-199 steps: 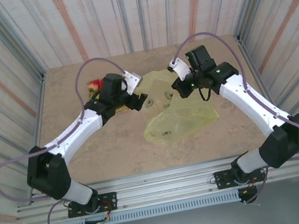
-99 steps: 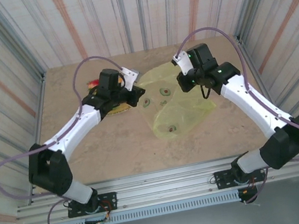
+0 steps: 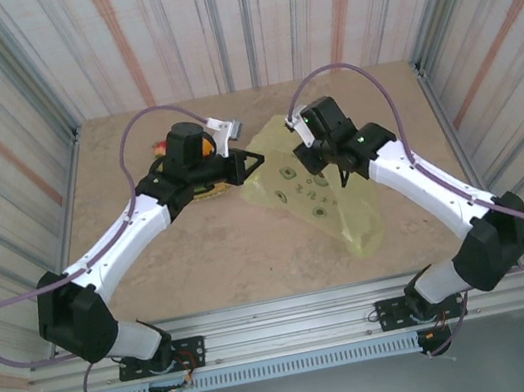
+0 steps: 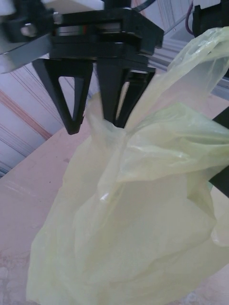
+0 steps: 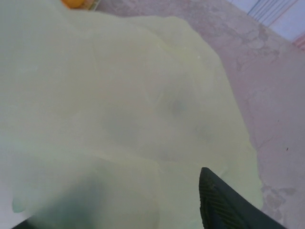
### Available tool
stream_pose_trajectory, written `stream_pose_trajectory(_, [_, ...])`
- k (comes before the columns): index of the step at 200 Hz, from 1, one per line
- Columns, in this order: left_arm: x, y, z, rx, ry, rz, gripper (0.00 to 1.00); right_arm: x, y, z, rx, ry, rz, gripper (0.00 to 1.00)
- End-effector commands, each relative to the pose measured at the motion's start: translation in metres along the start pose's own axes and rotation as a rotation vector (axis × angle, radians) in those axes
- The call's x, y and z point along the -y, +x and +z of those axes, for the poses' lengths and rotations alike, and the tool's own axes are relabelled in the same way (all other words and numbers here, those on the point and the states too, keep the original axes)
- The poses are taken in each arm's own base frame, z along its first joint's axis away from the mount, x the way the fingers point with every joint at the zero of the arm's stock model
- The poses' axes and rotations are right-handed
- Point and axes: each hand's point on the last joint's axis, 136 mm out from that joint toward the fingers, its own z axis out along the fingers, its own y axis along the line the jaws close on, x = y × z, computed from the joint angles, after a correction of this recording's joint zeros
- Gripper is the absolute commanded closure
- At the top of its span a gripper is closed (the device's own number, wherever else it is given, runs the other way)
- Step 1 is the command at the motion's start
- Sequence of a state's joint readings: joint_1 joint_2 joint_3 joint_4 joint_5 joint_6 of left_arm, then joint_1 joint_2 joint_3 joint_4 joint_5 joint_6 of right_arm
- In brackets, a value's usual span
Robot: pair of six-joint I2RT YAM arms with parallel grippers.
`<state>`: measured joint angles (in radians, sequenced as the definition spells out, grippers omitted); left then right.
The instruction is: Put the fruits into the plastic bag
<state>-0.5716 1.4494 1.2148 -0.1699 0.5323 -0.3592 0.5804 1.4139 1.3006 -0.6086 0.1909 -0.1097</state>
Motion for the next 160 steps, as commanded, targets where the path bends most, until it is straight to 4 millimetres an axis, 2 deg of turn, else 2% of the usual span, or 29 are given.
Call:
stream_pose_trajectory(1, [0.011,-0.005,-0.004,0.02,0.041,-0.045,1.0,-0.004,0.005,-0.012,0.036,0.007,-0.017,0.39])
stream_pose_trajectory(17, [0.014,-0.009,-0.006,0.033,0.047,-0.056,1.0,-0.006,0.016,-0.013,0.027,0.014,-0.017,0.34])
stream_pose_trajectory(22, [0.015,-0.011,-0.007,0.037,0.049,-0.058,1.0,-0.007,0.019,-0.013,0.024,0.014,-0.014,0.28])
stream_pose_trajectory(36, [0.017,-0.013,-0.008,0.042,0.054,-0.064,1.0,-0.011,0.028,-0.013,0.018,0.021,-0.01,0.21])
stream_pose_trajectory(57, [0.018,-0.014,-0.007,0.039,0.061,-0.069,1.0,-0.016,0.037,-0.011,0.022,0.031,-0.015,0.19])
stream_pose_trajectory(71, [0.018,-0.015,-0.006,0.035,0.06,-0.073,1.0,-0.016,0.037,-0.009,0.033,0.045,-0.019,0.22])
stream_pose_trajectory(82, [0.018,-0.014,-0.006,0.032,0.058,-0.078,1.0,-0.015,0.034,-0.007,0.043,0.054,-0.023,0.32])
stream_pose_trajectory(100, [0.009,-0.014,-0.008,0.038,0.031,-0.095,1.0,-0.008,0.032,-0.004,0.033,0.093,-0.039,0.66])
stream_pose_trajectory(120, [-0.012,-0.012,-0.011,0.052,-0.038,-0.13,1.0,0.004,0.028,-0.006,-0.001,0.123,-0.034,1.0])
stream_pose_trajectory(133, [-0.027,-0.011,-0.011,0.054,-0.083,-0.137,0.99,0.009,0.021,-0.01,0.0,0.109,0.005,1.0])
stream_pose_trajectory(160, [-0.058,-0.01,-0.001,0.038,-0.193,-0.089,0.82,0.001,0.002,-0.018,0.006,-0.021,0.142,1.0])
